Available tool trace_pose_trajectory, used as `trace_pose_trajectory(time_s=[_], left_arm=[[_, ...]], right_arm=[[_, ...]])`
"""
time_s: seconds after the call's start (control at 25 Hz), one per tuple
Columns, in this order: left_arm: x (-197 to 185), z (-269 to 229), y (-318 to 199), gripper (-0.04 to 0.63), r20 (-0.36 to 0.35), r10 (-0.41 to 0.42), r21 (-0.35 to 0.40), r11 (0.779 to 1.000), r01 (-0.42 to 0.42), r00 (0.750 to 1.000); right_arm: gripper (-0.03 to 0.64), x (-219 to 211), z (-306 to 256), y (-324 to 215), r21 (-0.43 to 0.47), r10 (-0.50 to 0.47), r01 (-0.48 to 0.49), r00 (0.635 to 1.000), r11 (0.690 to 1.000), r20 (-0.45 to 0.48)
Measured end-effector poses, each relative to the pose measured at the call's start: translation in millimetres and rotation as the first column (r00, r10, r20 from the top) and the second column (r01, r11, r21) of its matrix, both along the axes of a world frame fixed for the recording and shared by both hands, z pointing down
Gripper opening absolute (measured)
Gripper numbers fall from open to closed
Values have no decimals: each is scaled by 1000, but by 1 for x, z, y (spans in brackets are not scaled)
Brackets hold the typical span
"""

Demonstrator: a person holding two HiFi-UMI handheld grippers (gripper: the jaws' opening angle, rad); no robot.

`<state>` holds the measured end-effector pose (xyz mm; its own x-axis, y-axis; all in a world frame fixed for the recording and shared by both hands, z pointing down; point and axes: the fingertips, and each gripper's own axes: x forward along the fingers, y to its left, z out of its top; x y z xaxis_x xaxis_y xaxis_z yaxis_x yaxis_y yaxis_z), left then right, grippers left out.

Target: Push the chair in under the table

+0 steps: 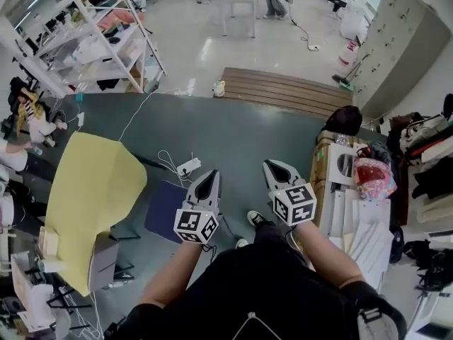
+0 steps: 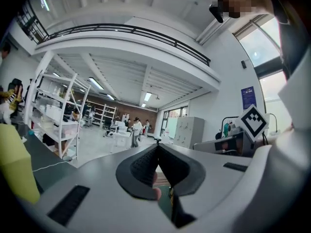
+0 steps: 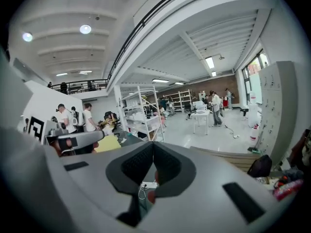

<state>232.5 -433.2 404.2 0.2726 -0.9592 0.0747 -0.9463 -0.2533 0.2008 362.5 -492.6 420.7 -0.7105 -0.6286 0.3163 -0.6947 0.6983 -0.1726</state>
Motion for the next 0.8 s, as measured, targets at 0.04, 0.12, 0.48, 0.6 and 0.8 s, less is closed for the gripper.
trace_pose_trajectory(time_s=[0.04,0.12,0.48,0.6,0.8], left_arm=[[-7,0,-4,9,5,-29,-3,1000,29,1000],[-18,0,-13,9,8,-87,-6,996,87,996],[-71,4,-16,11,20,-417,-7,909,417,909],[-90,9,0,9,23,-520,-7,854,520,854],[-127,14,46,10,18,-693,-6,720,694,720]], right_arm=[[15,-10,-1,-8,2,-34,34,999,999,2],[15,-28,0,-25,1,-100,100,995,995,4],[15,-121,9,-73,-6,-436,436,900,900,-2],[15,-154,15,-70,-12,-534,534,846,846,-7],[15,-217,20,-35,-16,-695,695,719,719,-13]])
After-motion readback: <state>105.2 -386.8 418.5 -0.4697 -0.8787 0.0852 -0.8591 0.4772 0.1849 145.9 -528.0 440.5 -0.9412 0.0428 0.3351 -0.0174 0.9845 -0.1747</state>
